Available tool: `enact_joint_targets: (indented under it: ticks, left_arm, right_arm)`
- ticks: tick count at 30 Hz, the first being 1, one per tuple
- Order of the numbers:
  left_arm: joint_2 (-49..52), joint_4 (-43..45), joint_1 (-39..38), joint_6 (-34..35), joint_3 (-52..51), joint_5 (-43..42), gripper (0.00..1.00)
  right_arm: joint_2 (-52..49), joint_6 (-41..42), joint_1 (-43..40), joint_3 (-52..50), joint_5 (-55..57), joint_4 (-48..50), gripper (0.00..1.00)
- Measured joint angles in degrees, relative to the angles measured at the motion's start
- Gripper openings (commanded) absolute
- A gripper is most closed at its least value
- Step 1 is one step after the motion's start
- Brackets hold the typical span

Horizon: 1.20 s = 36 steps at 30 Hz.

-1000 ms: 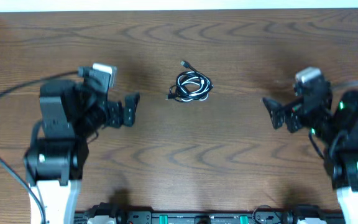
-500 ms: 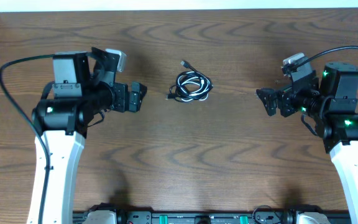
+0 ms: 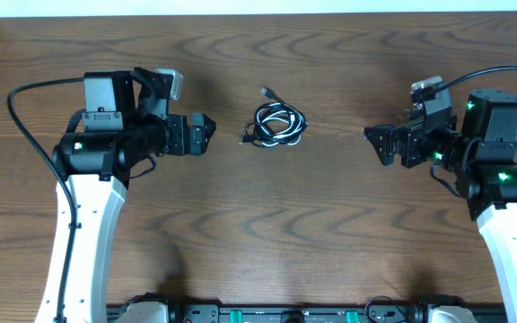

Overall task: Untangle cables
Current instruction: 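Raise both arms and move grippers toward the cable bundle, then lower the left gripper onto the black-and-white cable bundle and grasp it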

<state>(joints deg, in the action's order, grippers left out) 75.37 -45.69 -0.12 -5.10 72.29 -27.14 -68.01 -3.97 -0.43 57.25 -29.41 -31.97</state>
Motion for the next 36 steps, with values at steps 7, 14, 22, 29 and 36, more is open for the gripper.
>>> enact_joint_targets:
  ticks: [7, 14, 22, 29, 36]
  left_arm:
    - [0.0, 1.4, 0.0, 1.7, 0.0, 0.02, 0.96]
    - [0.79, 3.69, 0.0, 5.01, 0.0, 0.02, 0.96]
    - [6.49, 9.18, -2.01, 10.32, 0.0, 0.04, 0.86]
    - [13.6, 17.35, -8.59, 17.38, 0.0, 3.8, 0.86]
    - [20.26, 24.37, -12.85, 25.2, 0.02, 7.32, 0.76]
  right_arm:
    - [0.0, 4.0, 0.0, 0.0, -0.2, 0.04, 0.92]
    - [0.0, 6.1, 0.0, 0.0, -0.04, 0.26, 0.91]
    - [-1.75, 6.56, 0.02, 0.02, 0.76, 0.37, 0.88]
    - [-4.76, 6.58, 0.61, 0.02, 0.9, 1.4, 0.87]
    - [-6.95, 6.58, 1.03, 0.02, 0.94, 1.81, 0.84]
